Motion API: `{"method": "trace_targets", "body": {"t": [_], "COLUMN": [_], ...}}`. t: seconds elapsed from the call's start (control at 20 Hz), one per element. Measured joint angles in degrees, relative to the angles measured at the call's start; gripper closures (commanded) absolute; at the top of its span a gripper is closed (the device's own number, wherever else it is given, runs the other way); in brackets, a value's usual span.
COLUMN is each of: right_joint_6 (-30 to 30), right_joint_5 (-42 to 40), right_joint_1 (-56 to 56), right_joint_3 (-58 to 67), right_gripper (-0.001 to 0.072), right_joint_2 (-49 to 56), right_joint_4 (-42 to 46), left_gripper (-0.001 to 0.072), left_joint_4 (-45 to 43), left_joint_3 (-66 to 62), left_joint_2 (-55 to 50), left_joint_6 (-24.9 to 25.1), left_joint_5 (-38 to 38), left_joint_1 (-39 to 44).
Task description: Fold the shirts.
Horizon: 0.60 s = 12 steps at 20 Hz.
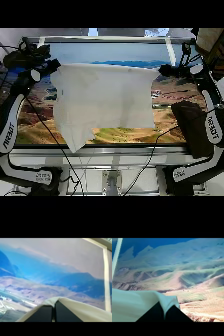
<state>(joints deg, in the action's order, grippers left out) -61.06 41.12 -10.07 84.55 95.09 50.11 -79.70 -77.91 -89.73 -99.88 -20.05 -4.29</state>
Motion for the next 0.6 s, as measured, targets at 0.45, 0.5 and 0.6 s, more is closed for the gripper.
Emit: {"method": "trace_targets", "body": {"t": [0.45,0.5,0.6], "right_joint_6": [-3.3,-4.0,-5.0], "right_joint_5": [19.1,21.0,23.8], "right_joint_1": [-0.3,-0.3,-0.2], "right_joint_3": [0.1,0.1,0.1], "right_gripper": [0.0680,0.0672,0.0477], "right_joint_2": [1.5,1.7,1.7], "right_joint_4": [1.6,2.1,2.5], "left_gripper": [0.0696,0.0674,0.0270], "left_joint_4": [-1.8,-1.7,-1.7], "left_joint_3": [-1.3,-1.3,-1.3], "left_joint_2": [-1.1,-1.1,-1.1], "left_joint_6": [4.6,4.8,5.2], "left_joint_5": [-37.0,-40.0,-43.9], "left_joint_1": [-0.7,-0.7,-0.7]}}
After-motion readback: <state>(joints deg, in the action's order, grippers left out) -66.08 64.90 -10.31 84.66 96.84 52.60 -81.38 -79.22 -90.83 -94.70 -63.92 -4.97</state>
